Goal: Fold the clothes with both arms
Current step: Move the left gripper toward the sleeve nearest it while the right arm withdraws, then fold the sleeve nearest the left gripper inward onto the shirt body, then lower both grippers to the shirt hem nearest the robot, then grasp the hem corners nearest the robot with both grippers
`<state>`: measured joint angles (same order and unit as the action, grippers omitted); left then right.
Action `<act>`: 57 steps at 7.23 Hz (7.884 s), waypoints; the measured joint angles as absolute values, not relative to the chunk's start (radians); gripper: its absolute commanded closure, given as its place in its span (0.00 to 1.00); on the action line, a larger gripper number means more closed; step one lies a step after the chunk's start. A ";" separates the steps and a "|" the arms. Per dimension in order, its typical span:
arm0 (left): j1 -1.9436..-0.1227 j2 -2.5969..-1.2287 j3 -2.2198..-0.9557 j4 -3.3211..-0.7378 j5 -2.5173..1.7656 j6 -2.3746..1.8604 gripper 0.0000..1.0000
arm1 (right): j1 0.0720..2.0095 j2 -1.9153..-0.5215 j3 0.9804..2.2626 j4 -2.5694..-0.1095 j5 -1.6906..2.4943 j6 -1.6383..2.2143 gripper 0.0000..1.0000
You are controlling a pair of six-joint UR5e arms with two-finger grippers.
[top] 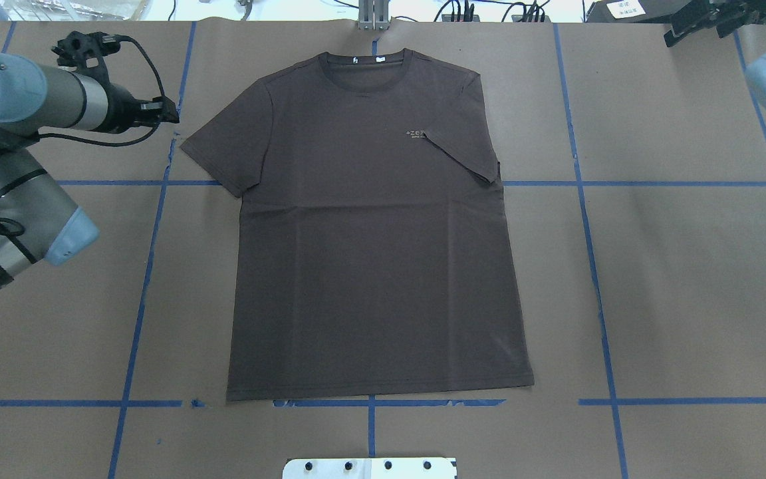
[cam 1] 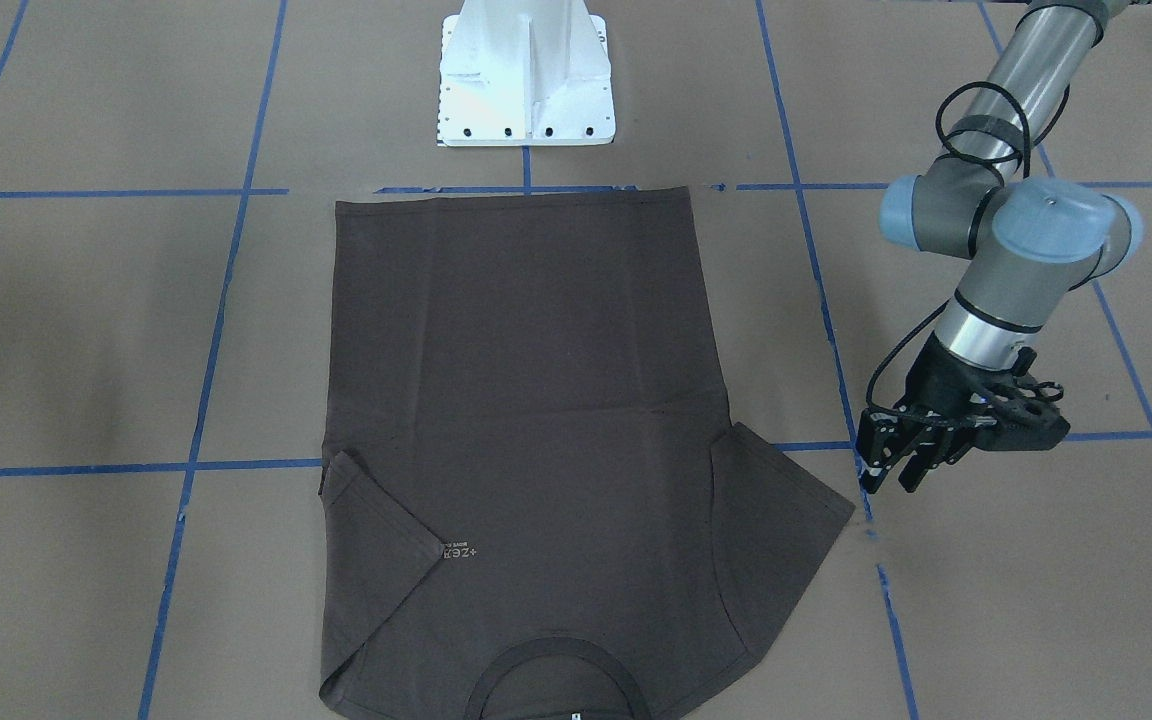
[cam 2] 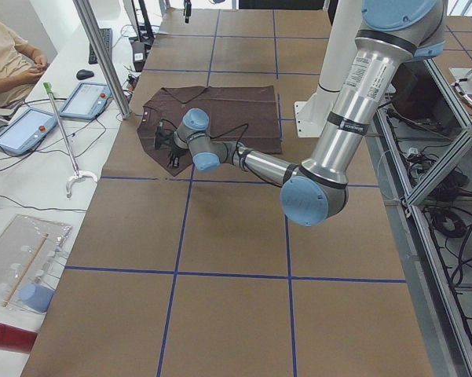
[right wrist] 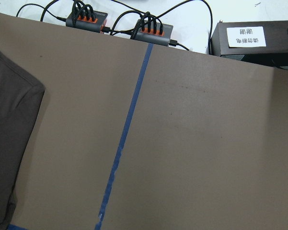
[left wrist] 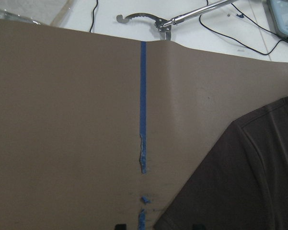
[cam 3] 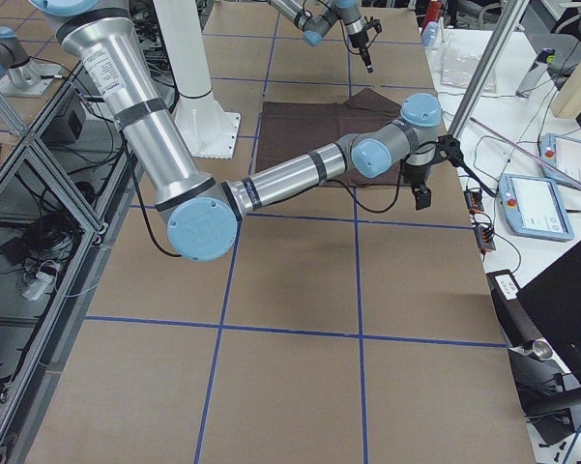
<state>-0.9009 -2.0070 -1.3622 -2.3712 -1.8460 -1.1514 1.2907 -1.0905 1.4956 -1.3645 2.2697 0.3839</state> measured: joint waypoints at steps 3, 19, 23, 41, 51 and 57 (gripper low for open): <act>-0.862 -2.061 -1.271 -2.371 -1.785 -1.176 0.51 | 1.292 -1.095 1.495 -1.363 2.268 0.385 0.00; -0.815 -2.076 -1.208 -2.370 -1.730 -1.163 1.00 | 1.292 -1.125 1.496 -1.348 2.266 0.380 0.00; -0.813 -2.135 -1.247 -2.310 -1.732 -1.170 1.00 | 1.292 -1.126 1.496 -1.348 2.266 0.383 0.00; -0.734 -2.147 -1.605 -1.991 -1.809 -1.075 0.00 | 0.980 -1.203 1.805 -1.350 2.067 0.955 0.00; -0.185 -1.751 -2.042 -1.880 -1.589 -1.657 0.37 | 0.195 -1.573 2.250 -1.270 1.403 1.644 0.00; -0.178 -1.749 -2.002 -1.864 -1.559 -1.625 0.39 | 0.195 -1.574 2.250 -1.269 1.397 1.643 0.00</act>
